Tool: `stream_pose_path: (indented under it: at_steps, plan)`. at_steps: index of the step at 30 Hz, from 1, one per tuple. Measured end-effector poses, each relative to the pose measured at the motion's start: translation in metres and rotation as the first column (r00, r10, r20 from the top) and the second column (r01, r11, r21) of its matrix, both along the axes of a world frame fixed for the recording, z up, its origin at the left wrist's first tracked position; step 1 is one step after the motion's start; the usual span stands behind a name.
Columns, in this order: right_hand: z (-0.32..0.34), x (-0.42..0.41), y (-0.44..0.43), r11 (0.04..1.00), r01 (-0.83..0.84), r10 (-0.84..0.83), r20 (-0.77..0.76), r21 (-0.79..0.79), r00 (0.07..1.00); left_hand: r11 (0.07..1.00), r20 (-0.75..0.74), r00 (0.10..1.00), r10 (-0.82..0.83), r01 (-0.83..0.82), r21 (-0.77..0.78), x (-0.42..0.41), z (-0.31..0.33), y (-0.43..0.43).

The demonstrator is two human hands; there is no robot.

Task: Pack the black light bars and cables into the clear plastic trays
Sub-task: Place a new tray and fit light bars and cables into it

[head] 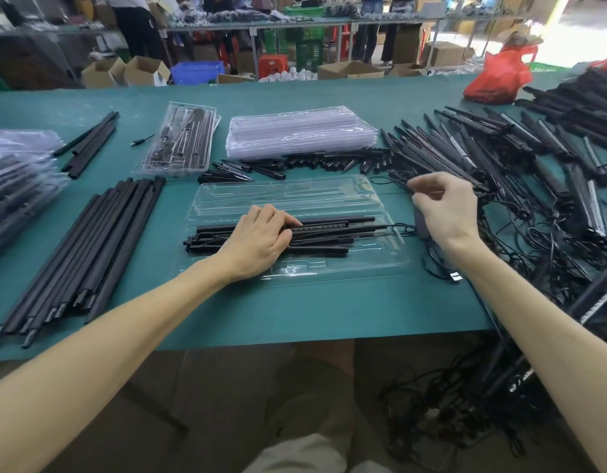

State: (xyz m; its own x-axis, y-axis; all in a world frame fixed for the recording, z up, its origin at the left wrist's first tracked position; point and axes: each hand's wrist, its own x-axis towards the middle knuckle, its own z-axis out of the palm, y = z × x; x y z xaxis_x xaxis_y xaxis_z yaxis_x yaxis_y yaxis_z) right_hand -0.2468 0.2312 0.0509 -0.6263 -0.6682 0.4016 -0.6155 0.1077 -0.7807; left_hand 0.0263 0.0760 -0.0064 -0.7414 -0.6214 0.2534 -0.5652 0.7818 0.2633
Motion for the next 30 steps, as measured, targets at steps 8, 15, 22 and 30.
stream_pose_path:
  at_steps: [8,15,22,30]
  plan:
    - [-0.033,-0.019,0.027,0.967,0.102,0.036,-0.518,0.235,0.855,1.000,0.012,1.000,-0.004,0.004,-0.007,0.001,0.000,-0.002]
    - [-0.044,-0.016,0.027,0.939,0.050,0.186,-0.626,0.339,0.758,1.000,0.014,1.000,0.000,0.001,-0.006,0.000,0.002,0.001]
    - [-0.042,-0.016,0.025,0.960,0.060,0.106,-0.548,0.275,0.830,1.000,0.001,1.000,0.010,-0.010,0.000,0.000,0.003,0.005]
    - [-0.032,-0.006,0.032,0.976,0.063,0.056,-0.521,0.207,0.852,1.000,-0.011,1.000,0.013,-0.013,0.007,0.000,0.005,0.008]
